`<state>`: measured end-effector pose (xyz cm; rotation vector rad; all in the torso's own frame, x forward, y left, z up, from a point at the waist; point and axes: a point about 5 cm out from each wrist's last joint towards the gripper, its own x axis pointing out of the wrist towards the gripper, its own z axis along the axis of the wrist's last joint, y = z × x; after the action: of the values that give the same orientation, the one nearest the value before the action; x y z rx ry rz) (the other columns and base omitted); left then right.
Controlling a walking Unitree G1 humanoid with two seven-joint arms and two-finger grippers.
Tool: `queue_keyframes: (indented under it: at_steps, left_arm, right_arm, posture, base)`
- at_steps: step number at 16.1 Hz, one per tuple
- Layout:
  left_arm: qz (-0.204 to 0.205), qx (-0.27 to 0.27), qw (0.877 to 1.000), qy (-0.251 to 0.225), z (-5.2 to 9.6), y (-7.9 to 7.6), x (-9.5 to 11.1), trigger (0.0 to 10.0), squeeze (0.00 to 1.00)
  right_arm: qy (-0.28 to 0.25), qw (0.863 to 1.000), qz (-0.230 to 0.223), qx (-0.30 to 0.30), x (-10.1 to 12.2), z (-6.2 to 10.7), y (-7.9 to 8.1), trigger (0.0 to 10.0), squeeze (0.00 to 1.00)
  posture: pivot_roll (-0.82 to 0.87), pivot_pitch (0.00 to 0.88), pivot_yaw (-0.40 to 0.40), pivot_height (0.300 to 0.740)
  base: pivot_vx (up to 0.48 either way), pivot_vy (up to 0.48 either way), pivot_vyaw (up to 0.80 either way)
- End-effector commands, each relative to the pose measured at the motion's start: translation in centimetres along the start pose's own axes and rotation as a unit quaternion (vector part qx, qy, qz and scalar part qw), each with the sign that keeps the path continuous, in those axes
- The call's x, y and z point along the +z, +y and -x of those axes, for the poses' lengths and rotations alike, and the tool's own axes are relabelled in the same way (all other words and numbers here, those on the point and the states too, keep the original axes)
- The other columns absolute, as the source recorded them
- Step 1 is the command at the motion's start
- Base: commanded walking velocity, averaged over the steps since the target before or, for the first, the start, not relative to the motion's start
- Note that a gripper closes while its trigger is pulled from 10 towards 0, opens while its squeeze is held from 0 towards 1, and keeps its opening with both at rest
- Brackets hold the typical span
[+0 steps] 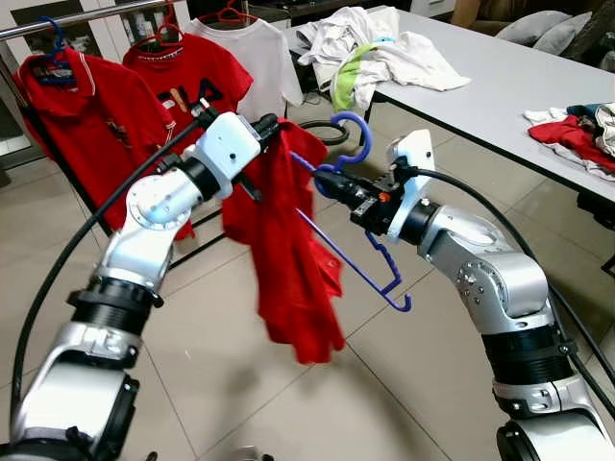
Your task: Hang hanger
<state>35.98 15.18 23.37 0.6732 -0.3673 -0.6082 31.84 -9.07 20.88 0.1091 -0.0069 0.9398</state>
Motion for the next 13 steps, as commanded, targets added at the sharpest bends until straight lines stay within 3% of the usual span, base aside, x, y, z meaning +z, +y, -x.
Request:
queue_keyframes:
  at_steps: [1, 3, 4, 6, 7, 10, 13]
  left_arm:
    - [-0.003, -0.019, 1.0, 0.01, -0.1, 0.5, 0.2, 0.0, 0.0]
    - [0.02, -0.034, 0.999, 0.003, -0.3, 0.2, 0.6, 8.5, 0.0]
    - [0.023, -0.034, 0.999, -0.005, -0.6, 0.1, 0.9, 10.0, 0.0]
    - [0.062, -0.049, 0.997, -0.02, -0.8, 0.0, 1.3, 10.0, 0.04]
    - [0.086, -0.073, 0.993, -0.027, -0.8, -0.1, 1.6, 10.0, 1.0]
    - [0.118, -0.126, 0.985, -0.021, -0.6, -0.6, 2.0, 10.0, 1.0]
    - [0.129, -0.097, 0.987, -0.008, -0.4, 1.3, 2.0, 10.0, 1.0]
  right_arm:
    - [-0.023, 0.999, 0.013, 0.025, 1.0, 0.1, 0.6, 0.0, 0.0]
    - [-0.024, 0.999, 0.012, 0.031, 1.0, 0.1, 0.8, 0.0, 0.0]
    - [-0.024, 0.999, 0.012, 0.034, 1.0, 0.0, 0.9, 0.0, 0.0]
    - [-0.026, 0.999, 0.013, 0.036, 1.0, -0.1, 0.9, 0.0, 0.0]
    - [-0.026, 0.999, 0.013, 0.036, 1.1, 0.0, 0.9, 0.0, 0.0]
    - [-0.025, 0.999, 0.013, 0.036, 1.0, 0.1, 0.9, 0.0, 0.0]
    - [-0.023, 0.999, 0.015, 0.038, 1.0, 0.1, 0.8, 0.0, 0.0]
  posture:
    - [0.01, 0.0, 0.034, 0.74]
    - [0.01, 0.0, 0.034, 0.74]
    - [0.01, 0.0, 0.035, 0.74]
    - [0.0, 0.0, 0.035, 0.74]
    - [0.0, 0.0, 0.035, 0.74]
    - [0.0, 0.0, 0.035, 0.74]
    - [0.01, 0.0, 0.037, 0.74]
  base:
    - [0.0, 0.0, 0.0]
    - [0.0, 0.0, 0.0]
    - [0.0, 0.0, 0.0]
    - [0.0, 0.0, 0.0]
    - [0.0, 0.0, 0.0]
    - [0.0, 0.0, 0.0]
    - [0.0, 0.0, 0.0]
